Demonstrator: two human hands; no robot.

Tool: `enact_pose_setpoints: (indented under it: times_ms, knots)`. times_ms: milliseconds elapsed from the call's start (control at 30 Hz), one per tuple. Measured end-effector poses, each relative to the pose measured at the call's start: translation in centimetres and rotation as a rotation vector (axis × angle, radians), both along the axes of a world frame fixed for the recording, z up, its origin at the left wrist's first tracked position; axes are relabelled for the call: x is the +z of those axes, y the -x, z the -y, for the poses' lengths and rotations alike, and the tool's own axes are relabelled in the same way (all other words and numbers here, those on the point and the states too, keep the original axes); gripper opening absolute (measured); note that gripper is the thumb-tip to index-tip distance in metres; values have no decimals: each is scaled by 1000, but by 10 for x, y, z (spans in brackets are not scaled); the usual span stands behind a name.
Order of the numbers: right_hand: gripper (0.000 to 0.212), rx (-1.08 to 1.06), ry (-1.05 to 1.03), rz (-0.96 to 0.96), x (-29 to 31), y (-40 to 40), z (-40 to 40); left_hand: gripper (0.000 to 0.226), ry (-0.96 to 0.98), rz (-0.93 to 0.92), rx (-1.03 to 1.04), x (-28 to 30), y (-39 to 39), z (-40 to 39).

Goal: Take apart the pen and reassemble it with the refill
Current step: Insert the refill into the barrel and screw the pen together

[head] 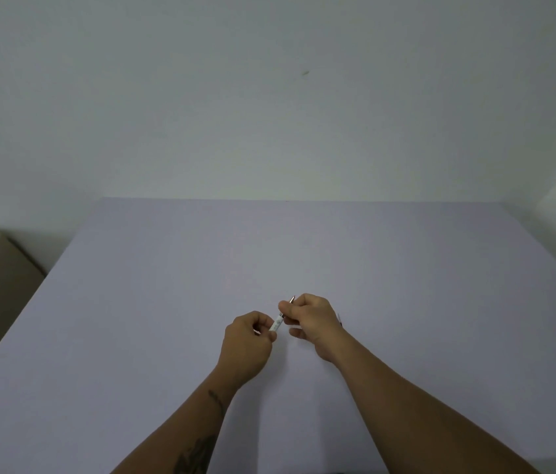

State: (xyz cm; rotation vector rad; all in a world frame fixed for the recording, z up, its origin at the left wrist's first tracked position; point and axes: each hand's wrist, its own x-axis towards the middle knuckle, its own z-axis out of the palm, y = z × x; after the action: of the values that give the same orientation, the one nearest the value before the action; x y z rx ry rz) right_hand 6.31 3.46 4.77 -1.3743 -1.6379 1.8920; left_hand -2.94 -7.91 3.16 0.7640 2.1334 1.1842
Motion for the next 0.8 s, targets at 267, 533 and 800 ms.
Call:
enact_pose_setpoints:
  times_ms: [267,533,800]
  knots:
    - [21,-13,106,-114,9,-1,2,14,7,2,33,3,0,-3]
    - [19,-58,9,-119,10,-7,2,16,-32,36,14,9,-8,-6]
    - [14,-16,-89,-69,10,-7,5,21,-28,33,6,9,-9,-4]
